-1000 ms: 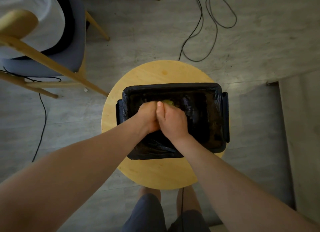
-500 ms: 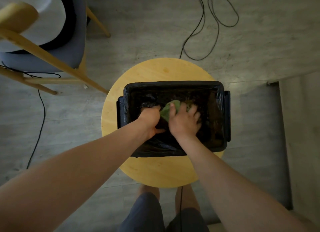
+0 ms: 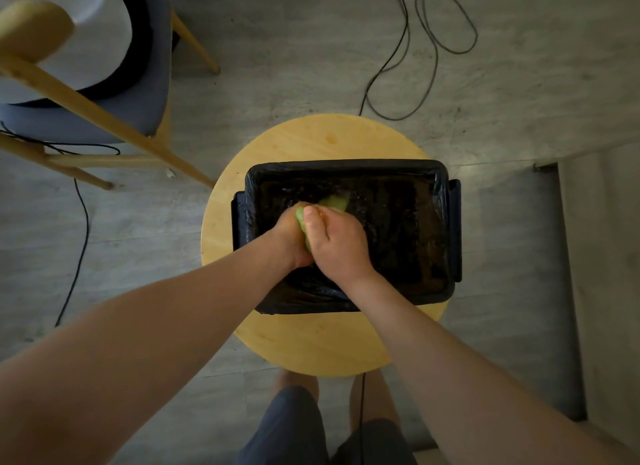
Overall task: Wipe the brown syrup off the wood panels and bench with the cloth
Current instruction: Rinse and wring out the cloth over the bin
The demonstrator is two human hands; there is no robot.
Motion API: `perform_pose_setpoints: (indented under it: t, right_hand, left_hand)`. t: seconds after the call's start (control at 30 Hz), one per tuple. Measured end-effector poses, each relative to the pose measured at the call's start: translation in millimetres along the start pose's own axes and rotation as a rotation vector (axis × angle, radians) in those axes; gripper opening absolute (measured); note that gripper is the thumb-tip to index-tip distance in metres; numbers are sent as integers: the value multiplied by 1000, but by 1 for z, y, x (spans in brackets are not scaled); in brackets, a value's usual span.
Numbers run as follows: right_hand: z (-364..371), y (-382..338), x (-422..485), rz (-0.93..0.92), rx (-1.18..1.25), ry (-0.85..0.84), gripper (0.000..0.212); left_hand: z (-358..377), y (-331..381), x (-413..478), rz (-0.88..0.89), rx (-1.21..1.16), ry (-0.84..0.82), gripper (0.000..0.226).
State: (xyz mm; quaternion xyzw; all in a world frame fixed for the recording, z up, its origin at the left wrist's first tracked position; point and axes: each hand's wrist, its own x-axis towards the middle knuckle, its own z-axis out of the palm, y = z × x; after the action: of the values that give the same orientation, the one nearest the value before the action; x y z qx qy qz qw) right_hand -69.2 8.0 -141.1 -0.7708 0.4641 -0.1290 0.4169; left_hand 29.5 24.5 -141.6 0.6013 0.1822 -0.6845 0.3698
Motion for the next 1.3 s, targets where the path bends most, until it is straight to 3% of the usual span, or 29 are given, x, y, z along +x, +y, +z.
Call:
perform_pose_setpoints:
  t: [0.07,0.17,0.33,0.43,0.57,0.67,0.73,0.83,1.03,1.17,1.3]
  right_hand:
    - [1,9,4,-53,-157,14,53]
    - [-9,33,18,-37,-369,-30,55]
    - [-21,60,34,265,-385,-134,40]
    - [-17,52,23,469,-446,-15,61]
    - [-16,46,6,517,-595,57,80]
    - [-8,50,5,636,-402,48,83]
    - [-4,52,9,698,-175,67,72]
    - [-2,47,11,605,-2,23,39]
    - [-4,6,-9,213,175,77,33]
    - [-1,1,-3,132,41,85,27]
    - [6,22,15,113,-201,86,34]
  left_hand:
    - [2,5,-4,-36,-72,13,49]
    - [6,3,-4,69,-84,-15,38]
    - [5,-8,-6,122,75,-5,28]
    - [6,-10,-7,37,86,53,26]
    - [7,-11,1,-20,21,81,33]
    - [7,-12,5,-27,14,55,35]
    - [7,-14,7,-38,28,5,40]
    - [8,-14,9,-29,34,-61,47]
    - [6,-5,11,34,78,-125,44]
    - [6,-2,13,39,69,-95,53]
    - [10,0,11,81,-65,-57,36]
